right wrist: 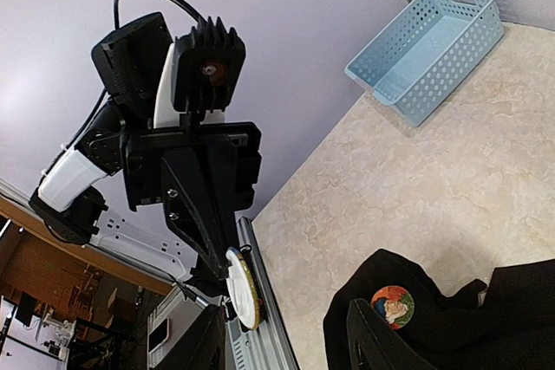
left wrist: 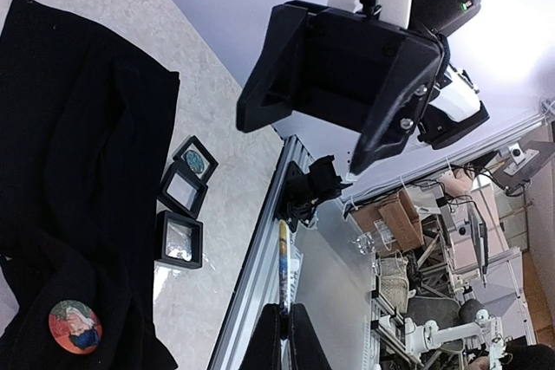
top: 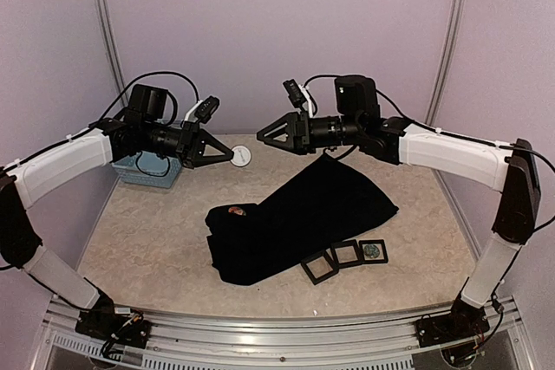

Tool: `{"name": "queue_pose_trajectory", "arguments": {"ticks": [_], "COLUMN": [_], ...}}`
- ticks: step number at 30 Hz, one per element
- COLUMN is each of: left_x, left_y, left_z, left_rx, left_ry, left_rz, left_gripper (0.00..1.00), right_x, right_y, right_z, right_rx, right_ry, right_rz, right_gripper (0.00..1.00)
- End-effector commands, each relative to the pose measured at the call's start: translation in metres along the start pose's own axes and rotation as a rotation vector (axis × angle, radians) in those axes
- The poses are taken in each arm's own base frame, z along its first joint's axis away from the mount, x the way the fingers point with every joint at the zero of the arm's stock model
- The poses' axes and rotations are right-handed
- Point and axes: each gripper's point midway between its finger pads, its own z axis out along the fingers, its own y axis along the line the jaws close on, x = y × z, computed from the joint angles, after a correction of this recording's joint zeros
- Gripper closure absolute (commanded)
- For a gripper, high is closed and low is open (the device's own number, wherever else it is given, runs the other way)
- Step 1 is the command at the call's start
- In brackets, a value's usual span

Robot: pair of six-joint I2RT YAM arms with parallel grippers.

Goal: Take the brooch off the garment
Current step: Close the brooch at the center of the board.

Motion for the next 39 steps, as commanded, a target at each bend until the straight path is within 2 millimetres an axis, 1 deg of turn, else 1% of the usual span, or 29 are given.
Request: {"name": "queue_pose_trajectory", "arguments": {"ticks": [1, 6, 9, 14, 22, 26, 32, 36, 37, 39], "left_x": [0.005, 0.005, 0.005, 0.006, 0.007, 0.008, 0.008, 0.007, 0.007, 0.005], "left_y": [-0.009, -0.013, -0.015, -0.015, -0.015, -0.013, -0.01, -0.006, -0.005, -0.002], "left_z": [-0.002, 0.001, 0.003, 0.005, 0.007, 0.008, 0.009, 0.01, 0.01, 0.01], "left_rx": [0.039, 0.056, 0.068, 0.077, 0.083, 0.079, 0.071, 0.049, 0.042, 0.022], "left_ry": [0.001, 0.007, 0.013, 0.022, 0.03, 0.033, 0.033, 0.031, 0.029, 0.023], "left_rz": [0.041, 0.069, 0.076, 0.076, 0.074, 0.067, 0.059, 0.051, 0.051, 0.049], "left_gripper": [1.0, 1.0, 1.0, 1.0, 1.0, 1.0, 1.0, 1.0, 0.98, 0.9], "right_x": [0.0, 0.012, 0.016, 0.025, 0.033, 0.036, 0.036, 0.036, 0.035, 0.034], "right_y": [0.029, 0.024, 0.023, 0.018, 0.023, 0.028, 0.034, 0.039, 0.039, 0.038], "right_z": [-0.003, 0.008, 0.01, 0.015, 0.027, 0.029, 0.028, 0.027, 0.026, 0.025], "right_rx": [-0.13, -0.171, -0.181, -0.188, -0.243, -0.27, -0.291, -0.308, -0.306, -0.293], "right_ry": [0.025, 0.095, 0.111, 0.138, 0.174, 0.185, 0.178, 0.176, 0.173, 0.163], "right_rz": [-0.035, 0.008, 0.021, 0.052, 0.074, 0.078, 0.07, 0.062, 0.061, 0.057], "right_gripper": [0.49, 0.5, 0.52, 0.58, 0.67, 0.74, 0.91, 1.0, 1.0, 1.0]}}
